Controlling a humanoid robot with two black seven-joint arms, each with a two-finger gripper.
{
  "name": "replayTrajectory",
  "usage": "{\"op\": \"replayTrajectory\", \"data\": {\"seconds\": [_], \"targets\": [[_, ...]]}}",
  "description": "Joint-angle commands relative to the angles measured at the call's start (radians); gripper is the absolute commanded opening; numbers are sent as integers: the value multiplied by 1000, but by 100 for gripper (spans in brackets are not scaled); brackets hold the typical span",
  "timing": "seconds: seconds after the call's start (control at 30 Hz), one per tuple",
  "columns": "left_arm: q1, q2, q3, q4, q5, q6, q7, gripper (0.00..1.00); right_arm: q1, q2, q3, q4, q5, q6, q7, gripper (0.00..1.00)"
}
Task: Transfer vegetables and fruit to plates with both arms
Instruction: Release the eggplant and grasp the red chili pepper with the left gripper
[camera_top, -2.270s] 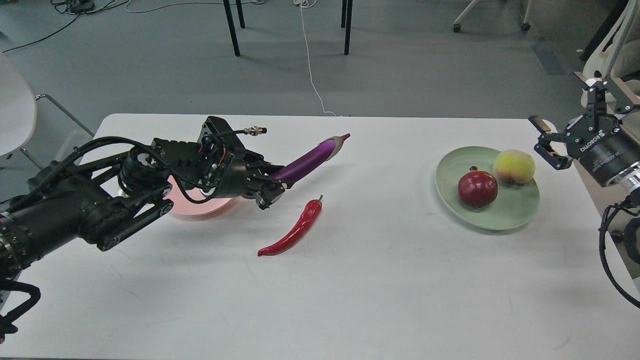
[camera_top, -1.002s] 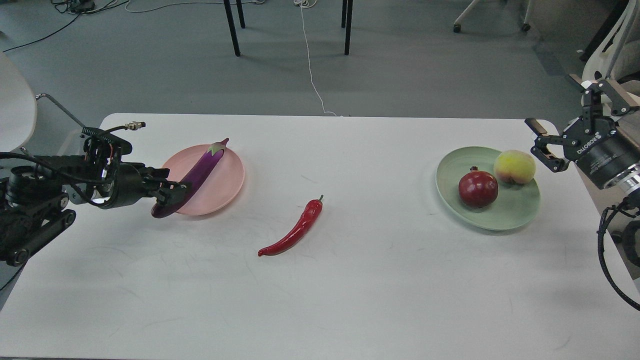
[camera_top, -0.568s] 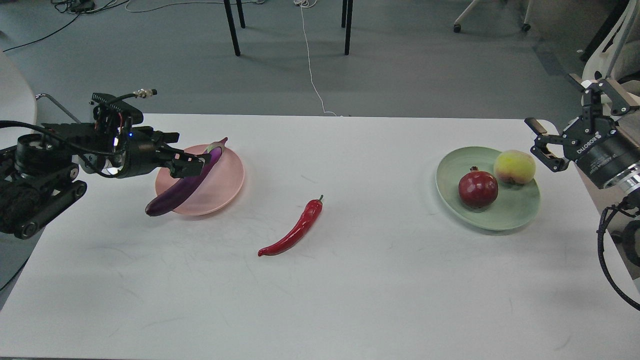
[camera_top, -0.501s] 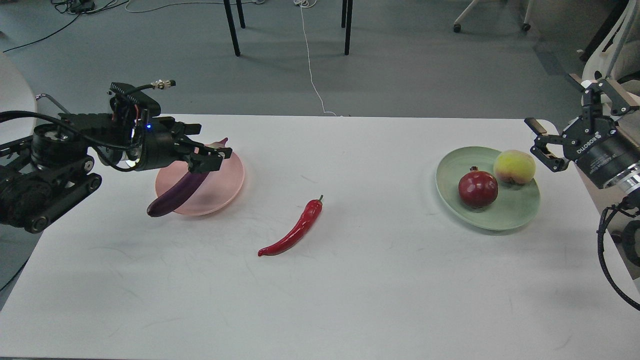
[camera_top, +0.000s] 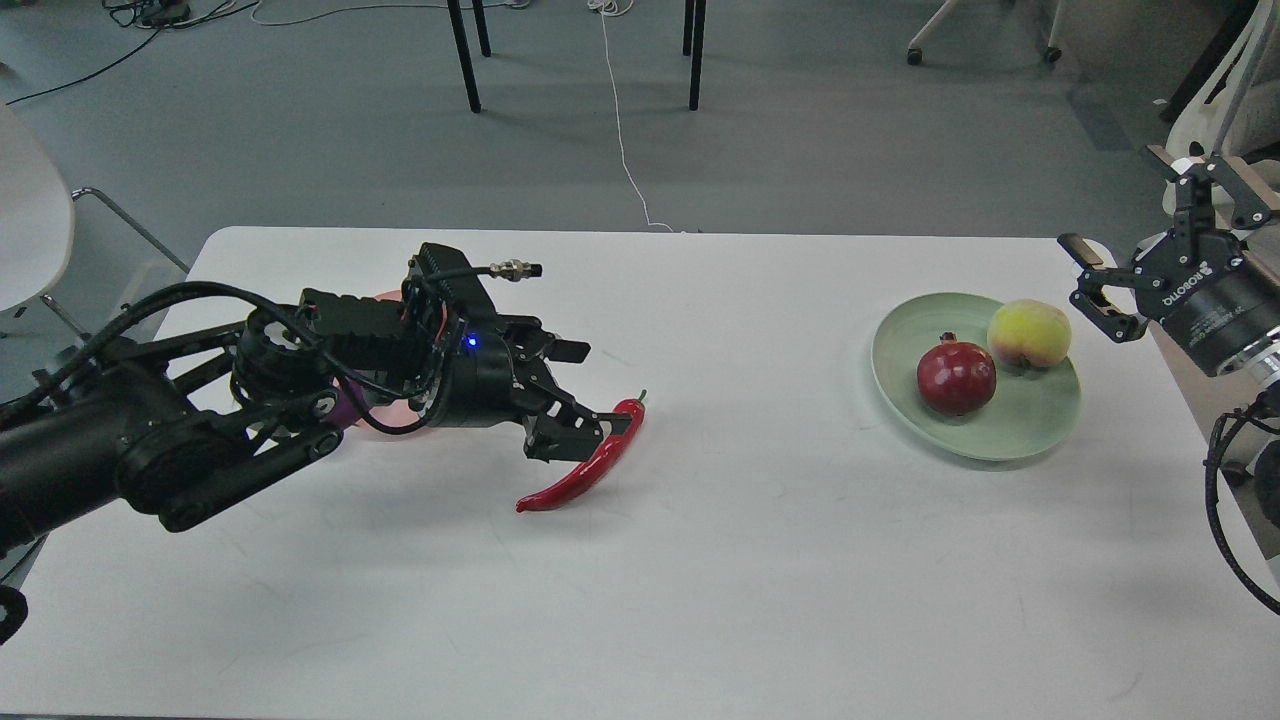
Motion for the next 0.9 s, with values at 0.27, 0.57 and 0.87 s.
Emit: {"op": "replayTrajectory", "data": {"seconds": [0.27,0.57,0.87], "targets": [[75,-72,3,56,73,5,10,97,-4,-5,0,0,0,0,0,98],[72,-134,5,162,73,26,68,96,-6,-10,0,3,0,0,0,98],[75,-155,11,240,73,51,68,92,-6,-17,0,8,1,0,0,98]]}}
